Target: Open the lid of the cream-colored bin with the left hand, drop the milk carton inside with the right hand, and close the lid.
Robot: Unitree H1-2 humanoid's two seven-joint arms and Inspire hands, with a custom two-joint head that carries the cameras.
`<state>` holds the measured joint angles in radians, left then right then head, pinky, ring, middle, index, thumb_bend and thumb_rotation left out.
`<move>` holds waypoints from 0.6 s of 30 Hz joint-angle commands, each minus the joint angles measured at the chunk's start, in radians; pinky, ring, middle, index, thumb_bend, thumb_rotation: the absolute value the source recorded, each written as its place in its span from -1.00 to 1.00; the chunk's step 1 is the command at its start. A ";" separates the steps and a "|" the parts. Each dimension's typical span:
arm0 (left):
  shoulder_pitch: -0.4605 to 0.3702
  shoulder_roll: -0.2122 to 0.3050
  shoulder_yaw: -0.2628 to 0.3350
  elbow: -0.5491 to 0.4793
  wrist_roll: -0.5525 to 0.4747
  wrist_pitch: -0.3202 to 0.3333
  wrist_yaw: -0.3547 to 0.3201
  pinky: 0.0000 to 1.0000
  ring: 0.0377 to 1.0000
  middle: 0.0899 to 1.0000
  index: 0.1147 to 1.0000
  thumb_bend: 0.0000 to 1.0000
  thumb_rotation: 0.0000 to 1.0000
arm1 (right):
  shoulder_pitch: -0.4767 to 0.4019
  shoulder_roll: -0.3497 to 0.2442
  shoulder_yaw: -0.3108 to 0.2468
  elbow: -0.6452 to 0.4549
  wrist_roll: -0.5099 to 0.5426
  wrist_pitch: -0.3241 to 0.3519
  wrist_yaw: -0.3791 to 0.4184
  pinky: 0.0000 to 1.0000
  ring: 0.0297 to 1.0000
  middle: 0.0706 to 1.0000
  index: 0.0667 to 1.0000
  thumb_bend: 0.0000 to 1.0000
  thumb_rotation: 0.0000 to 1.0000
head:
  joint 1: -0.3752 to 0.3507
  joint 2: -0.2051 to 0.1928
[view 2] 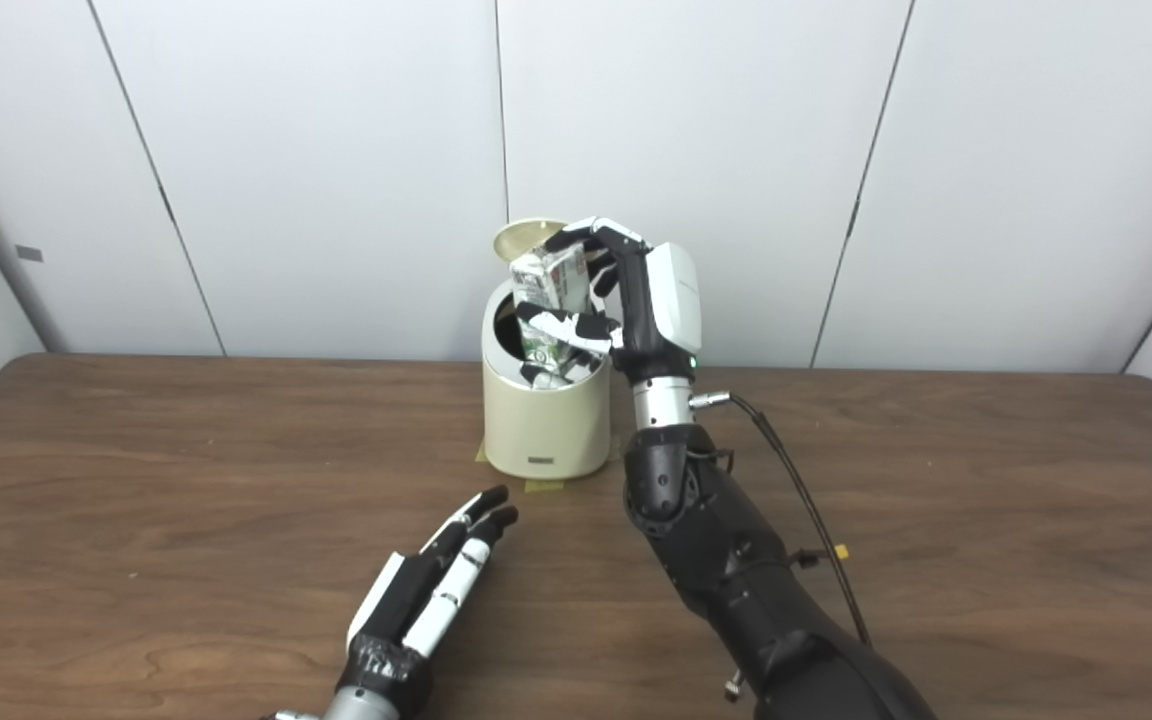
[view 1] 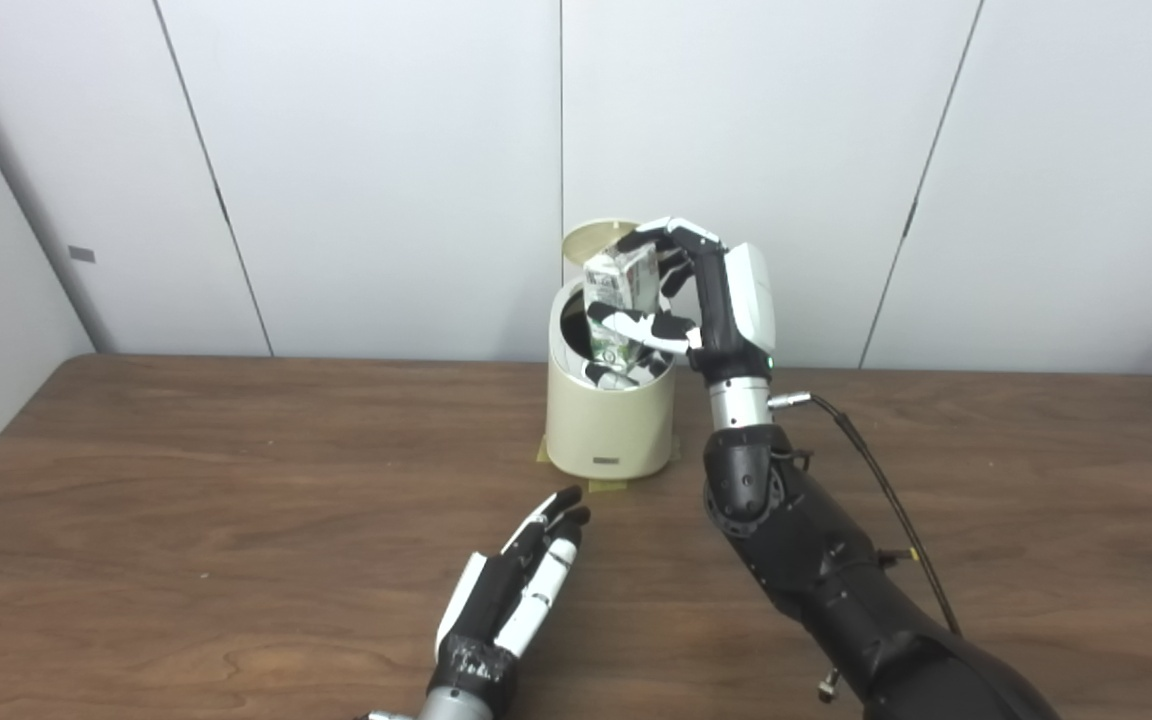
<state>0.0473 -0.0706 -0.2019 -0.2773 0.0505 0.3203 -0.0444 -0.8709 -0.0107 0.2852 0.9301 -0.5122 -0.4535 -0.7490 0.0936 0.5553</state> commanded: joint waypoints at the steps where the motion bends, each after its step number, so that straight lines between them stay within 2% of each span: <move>1: -0.016 -0.008 -0.008 0.007 0.000 -0.017 -0.009 1.00 0.93 0.81 0.84 -0.34 0.43 | -0.034 -0.007 0.002 -0.029 0.000 -0.016 -0.004 -0.39 -0.20 -0.03 -0.05 -0.01 -1.00 | 0.000 0.000; 11: -0.013 -0.017 -0.007 0.015 -0.005 -0.030 -0.006 1.00 0.91 0.81 0.85 -0.35 0.46 | -0.076 0.003 -0.014 0.007 -0.027 -0.001 -0.024 -0.39 -0.22 -0.03 -0.05 -0.01 -1.00 | 0.009 -0.001; 18: -0.012 -0.020 -0.007 0.013 0.000 -0.027 -0.002 1.00 0.92 0.80 0.83 -0.27 0.48 | -0.097 0.007 -0.013 0.042 -0.044 0.008 -0.046 -0.39 -0.23 -0.04 -0.04 -0.01 -1.00 | 0.013 0.001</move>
<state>0.0478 -0.0746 -0.2017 -0.2662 0.0505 0.2991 -0.0439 -0.8991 -0.0013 0.2784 0.9786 -0.5480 -0.4385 -0.7803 0.1058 0.5553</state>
